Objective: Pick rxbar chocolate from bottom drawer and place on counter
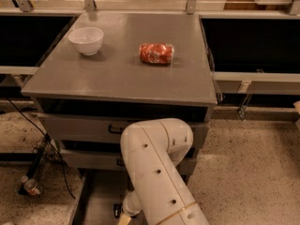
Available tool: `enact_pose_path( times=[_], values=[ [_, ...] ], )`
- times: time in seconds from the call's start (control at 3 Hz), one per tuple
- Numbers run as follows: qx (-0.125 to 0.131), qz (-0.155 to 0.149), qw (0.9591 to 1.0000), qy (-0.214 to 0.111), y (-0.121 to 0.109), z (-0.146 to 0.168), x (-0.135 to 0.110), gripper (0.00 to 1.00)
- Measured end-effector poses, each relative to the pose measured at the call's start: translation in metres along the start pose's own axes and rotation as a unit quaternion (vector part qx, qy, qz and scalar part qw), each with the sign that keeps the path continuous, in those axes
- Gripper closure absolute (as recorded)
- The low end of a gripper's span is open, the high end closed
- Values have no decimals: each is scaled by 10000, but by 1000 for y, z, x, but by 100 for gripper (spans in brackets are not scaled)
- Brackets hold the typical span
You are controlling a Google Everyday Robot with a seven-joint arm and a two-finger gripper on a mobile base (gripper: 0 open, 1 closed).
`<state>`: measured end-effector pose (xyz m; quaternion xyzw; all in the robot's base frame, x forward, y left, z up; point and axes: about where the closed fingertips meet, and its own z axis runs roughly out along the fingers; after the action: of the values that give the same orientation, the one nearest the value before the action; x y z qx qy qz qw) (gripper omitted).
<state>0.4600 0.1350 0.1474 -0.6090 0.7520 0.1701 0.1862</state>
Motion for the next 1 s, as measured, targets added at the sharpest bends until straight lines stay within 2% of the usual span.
enact_pose_path(
  times=[0.33, 1.0],
  values=[
    [166, -13, 9999, 13, -3, 12, 4, 18],
    [196, -16, 9998, -2, -3, 16, 6, 8]
  ],
)
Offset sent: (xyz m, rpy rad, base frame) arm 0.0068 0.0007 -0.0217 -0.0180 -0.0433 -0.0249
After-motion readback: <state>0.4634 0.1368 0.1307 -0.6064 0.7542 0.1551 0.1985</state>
